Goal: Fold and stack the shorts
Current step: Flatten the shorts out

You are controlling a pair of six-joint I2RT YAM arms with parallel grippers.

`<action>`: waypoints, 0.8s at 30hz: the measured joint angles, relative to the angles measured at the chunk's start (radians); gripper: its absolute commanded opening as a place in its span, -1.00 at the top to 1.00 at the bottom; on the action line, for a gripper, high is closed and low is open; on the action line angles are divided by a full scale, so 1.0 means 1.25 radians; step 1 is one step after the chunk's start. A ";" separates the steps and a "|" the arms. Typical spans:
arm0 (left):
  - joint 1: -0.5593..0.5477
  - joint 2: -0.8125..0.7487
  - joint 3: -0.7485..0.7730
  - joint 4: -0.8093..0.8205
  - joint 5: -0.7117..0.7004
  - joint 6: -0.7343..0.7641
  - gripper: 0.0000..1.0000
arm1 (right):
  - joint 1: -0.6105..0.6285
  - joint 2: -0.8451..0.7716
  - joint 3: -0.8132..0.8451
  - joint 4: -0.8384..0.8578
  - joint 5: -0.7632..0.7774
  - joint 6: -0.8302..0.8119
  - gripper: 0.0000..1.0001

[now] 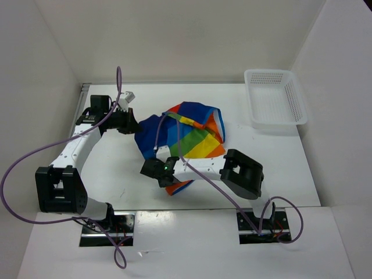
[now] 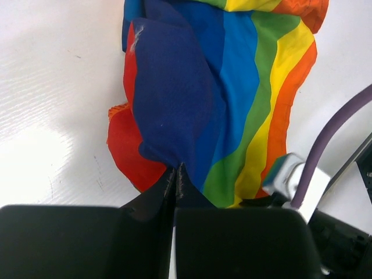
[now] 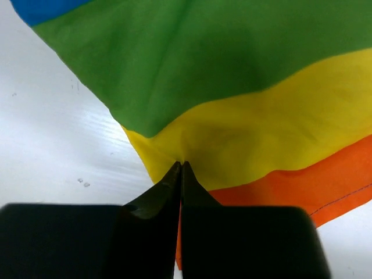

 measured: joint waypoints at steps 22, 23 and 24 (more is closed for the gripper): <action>-0.025 0.000 -0.052 -0.014 -0.008 0.000 -0.10 | -0.164 -0.612 -0.404 -0.152 0.030 0.262 -0.56; -0.025 0.000 -0.065 -0.014 -0.024 0.000 -0.10 | -0.183 -0.641 -0.408 -0.148 0.017 0.265 -0.63; -0.025 -0.001 -0.078 -0.013 -0.035 0.000 -0.21 | -0.203 -0.674 -0.418 -0.140 0.002 0.269 -0.69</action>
